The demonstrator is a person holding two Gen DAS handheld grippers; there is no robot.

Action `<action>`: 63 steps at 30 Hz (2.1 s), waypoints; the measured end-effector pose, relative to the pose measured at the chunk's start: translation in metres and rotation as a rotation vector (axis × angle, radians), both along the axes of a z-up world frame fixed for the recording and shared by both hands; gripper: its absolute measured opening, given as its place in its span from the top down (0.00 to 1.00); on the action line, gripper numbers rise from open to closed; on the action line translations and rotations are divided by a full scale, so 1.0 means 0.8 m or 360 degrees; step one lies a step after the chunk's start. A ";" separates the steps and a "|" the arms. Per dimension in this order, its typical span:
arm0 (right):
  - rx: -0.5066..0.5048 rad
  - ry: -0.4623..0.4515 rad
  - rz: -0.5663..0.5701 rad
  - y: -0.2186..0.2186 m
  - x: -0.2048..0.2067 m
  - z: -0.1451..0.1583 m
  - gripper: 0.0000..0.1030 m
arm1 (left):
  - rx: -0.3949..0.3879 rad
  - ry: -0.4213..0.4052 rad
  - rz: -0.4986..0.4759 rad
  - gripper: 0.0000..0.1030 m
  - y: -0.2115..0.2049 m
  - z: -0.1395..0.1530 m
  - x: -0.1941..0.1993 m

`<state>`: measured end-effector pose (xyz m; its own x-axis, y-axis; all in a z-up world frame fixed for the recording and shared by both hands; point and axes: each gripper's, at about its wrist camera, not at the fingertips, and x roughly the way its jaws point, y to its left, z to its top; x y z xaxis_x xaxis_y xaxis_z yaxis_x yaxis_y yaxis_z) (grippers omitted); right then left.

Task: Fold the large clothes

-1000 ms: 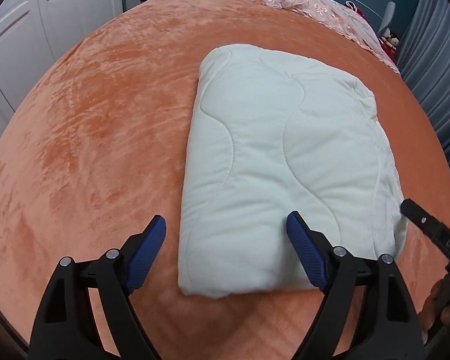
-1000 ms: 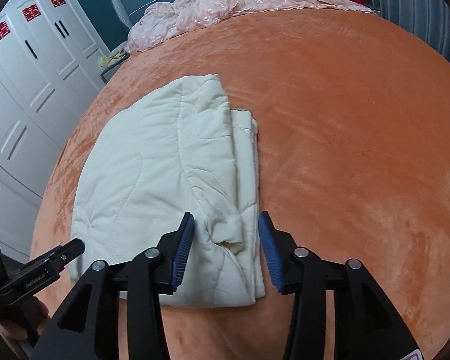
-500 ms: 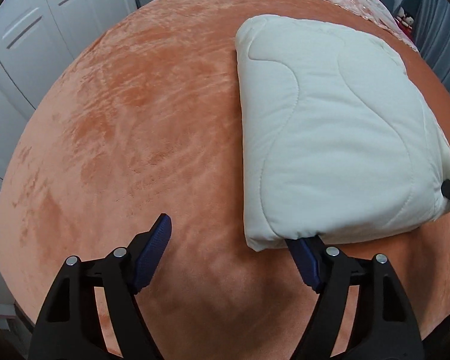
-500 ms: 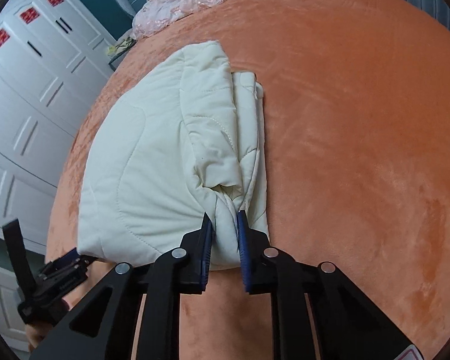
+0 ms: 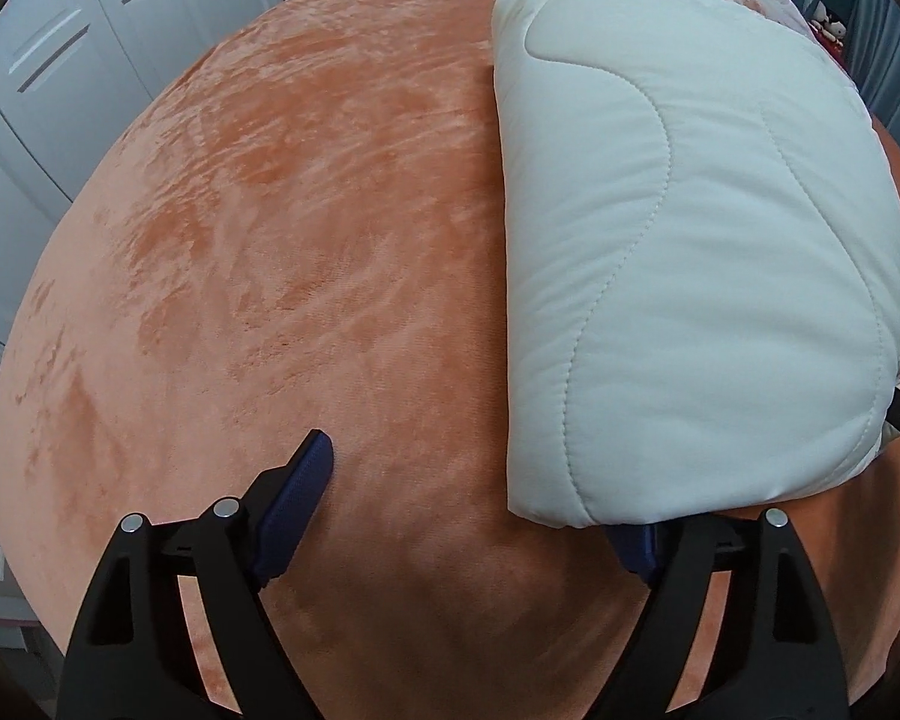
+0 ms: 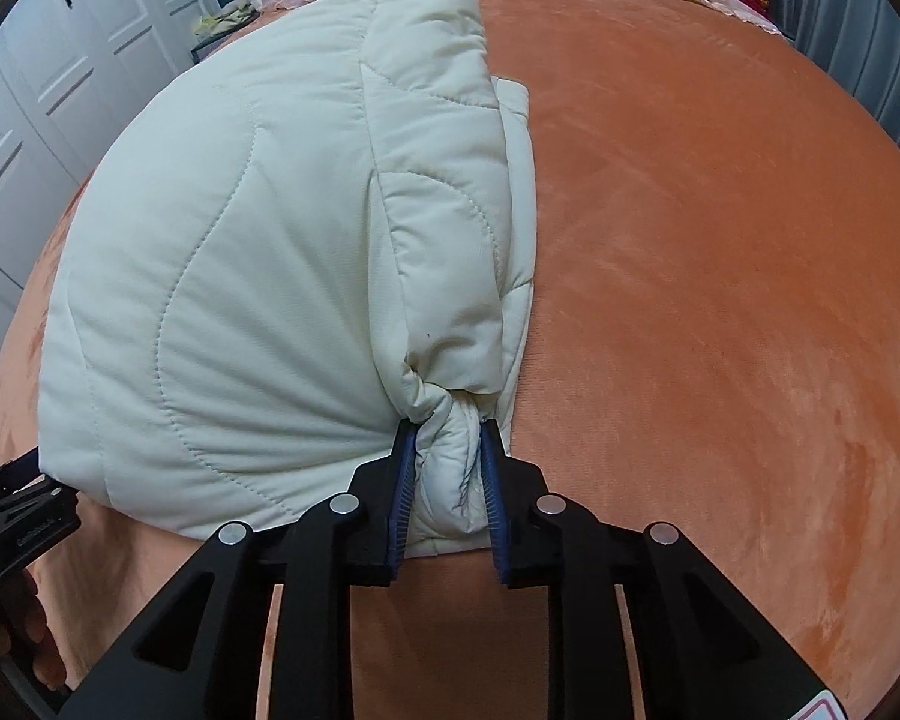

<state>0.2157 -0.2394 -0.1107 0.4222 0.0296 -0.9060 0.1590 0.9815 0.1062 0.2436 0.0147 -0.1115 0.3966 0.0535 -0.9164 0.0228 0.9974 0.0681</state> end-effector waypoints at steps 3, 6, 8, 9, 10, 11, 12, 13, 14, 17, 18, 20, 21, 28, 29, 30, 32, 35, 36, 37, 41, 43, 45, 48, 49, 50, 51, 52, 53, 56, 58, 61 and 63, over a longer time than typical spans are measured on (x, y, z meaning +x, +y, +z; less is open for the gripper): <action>0.0020 0.0014 -0.0028 -0.001 -0.009 0.015 0.75 | 0.0023 -0.0009 -0.0007 0.29 -0.007 0.018 -0.012; 0.0048 0.0018 -0.0046 -0.002 -0.030 0.044 0.75 | 0.0011 -0.0073 -0.0030 0.29 -0.011 0.049 -0.032; 0.0013 0.0008 -0.0028 0.002 -0.048 0.059 0.75 | -0.0005 -0.0121 -0.0041 0.29 -0.012 0.069 -0.046; 0.0003 0.0006 -0.0026 0.004 -0.057 0.064 0.75 | -0.0030 -0.0145 -0.0043 0.29 -0.012 0.080 -0.052; 0.0007 -0.0002 -0.0026 0.004 -0.066 0.069 0.75 | -0.0047 -0.0171 -0.0043 0.29 -0.012 0.092 -0.058; 0.0018 -0.0018 -0.0023 0.004 -0.075 0.075 0.75 | -0.0053 -0.0194 -0.0042 0.28 -0.014 0.102 -0.063; 0.0023 -0.0037 -0.0019 0.006 -0.086 0.082 0.75 | -0.0056 -0.0221 -0.0043 0.28 -0.016 0.113 -0.070; 0.0022 -0.0057 -0.0015 0.007 -0.095 0.089 0.75 | -0.0059 -0.0249 -0.0044 0.28 -0.017 0.122 -0.075; 0.0018 -0.0082 -0.0010 0.011 -0.104 0.097 0.75 | -0.0063 -0.0273 -0.0045 0.26 -0.019 0.131 -0.079; -0.0008 -0.0177 0.0005 0.022 -0.129 0.121 0.70 | -0.0081 -0.0331 -0.0055 0.24 -0.026 0.153 -0.098; -0.0019 -0.0201 0.0011 0.022 -0.132 0.127 0.70 | -0.0083 -0.0345 -0.0062 0.24 -0.028 0.158 -0.105; -0.0036 -0.0251 0.0015 0.026 -0.145 0.140 0.69 | -0.0081 -0.0364 -0.0065 0.24 -0.032 0.165 -0.117; -0.0038 -0.0278 0.0013 0.028 -0.152 0.147 0.65 | -0.0083 -0.0372 -0.0068 0.23 -0.033 0.167 -0.123; -0.0083 -0.0408 0.0013 0.044 -0.197 0.172 0.42 | -0.0096 -0.0450 -0.0082 0.16 -0.040 0.182 -0.170; -0.0084 -0.0419 0.0014 0.046 -0.205 0.175 0.41 | -0.0091 -0.0461 -0.0091 0.15 -0.043 0.185 -0.177; -0.0084 -0.0431 0.0017 0.048 -0.211 0.178 0.40 | -0.0086 -0.0471 -0.0103 0.15 -0.046 0.187 -0.184; -0.0094 -0.0459 0.0022 0.051 -0.222 0.183 0.36 | -0.0077 -0.0483 -0.0120 0.15 -0.050 0.189 -0.198; -0.0126 -0.0494 0.0034 0.056 -0.237 0.189 0.32 | -0.0064 -0.0499 -0.0135 0.15 -0.057 0.192 -0.216; -0.0137 -0.0500 0.0038 0.058 -0.243 0.191 0.31 | -0.0066 -0.0503 -0.0138 0.15 -0.057 0.193 -0.221; -0.0143 -0.0504 0.0042 0.059 -0.247 0.192 0.31 | -0.0069 -0.0509 -0.0140 0.15 -0.058 0.194 -0.227; -0.0173 -0.0517 0.0053 0.067 -0.265 0.197 0.30 | -0.0056 -0.0526 -0.0136 0.14 -0.062 0.199 -0.247; -0.0190 -0.0529 0.0047 0.069 -0.273 0.198 0.30 | -0.0039 -0.0540 -0.0132 0.14 -0.062 0.201 -0.255; -0.0189 -0.0529 0.0042 0.069 -0.281 0.199 0.30 | -0.0038 -0.0537 -0.0124 0.14 -0.061 0.202 -0.262; -0.0187 -0.0539 0.0032 0.072 -0.292 0.202 0.30 | -0.0028 -0.0557 -0.0105 0.14 -0.059 0.205 -0.274; -0.0187 -0.0542 0.0028 0.072 -0.295 0.202 0.30 | -0.0022 -0.0565 -0.0101 0.14 -0.059 0.206 -0.278; -0.0189 -0.0546 0.0024 0.072 -0.299 0.202 0.30 | -0.0018 -0.0568 -0.0100 0.14 -0.059 0.207 -0.282; -0.0193 -0.0548 0.0020 0.073 -0.303 0.202 0.30 | -0.0014 -0.0569 -0.0101 0.14 -0.058 0.207 -0.285; -0.0196 -0.0550 0.0017 0.074 -0.306 0.203 0.30 | -0.0007 -0.0574 -0.0100 0.14 -0.058 0.208 -0.288; -0.0199 -0.0554 0.0014 0.075 -0.309 0.203 0.30 | 0.0000 -0.0580 -0.0099 0.14 -0.058 0.208 -0.291; -0.0214 -0.0557 0.0009 0.078 -0.319 0.204 0.30 | 0.0018 -0.0593 -0.0098 0.14 -0.056 0.209 -0.302; -0.0223 -0.0559 0.0009 0.080 -0.325 0.205 0.30 | 0.0017 -0.0595 -0.0095 0.14 -0.055 0.209 -0.308; -0.0228 -0.0566 0.0010 0.083 -0.333 0.206 0.30 | 0.0019 -0.0610 -0.0088 0.14 -0.052 0.209 -0.315; -0.0235 -0.0574 0.0010 0.084 -0.339 0.207 0.30 | 0.0030 -0.0630 -0.0086 0.14 -0.051 0.210 -0.321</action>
<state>-0.0558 -0.1719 0.0550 0.7146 -0.0865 -0.6942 0.1315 0.9912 0.0119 -0.0136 -0.0263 0.0564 0.7216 0.0380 -0.6913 0.0438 0.9940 0.1003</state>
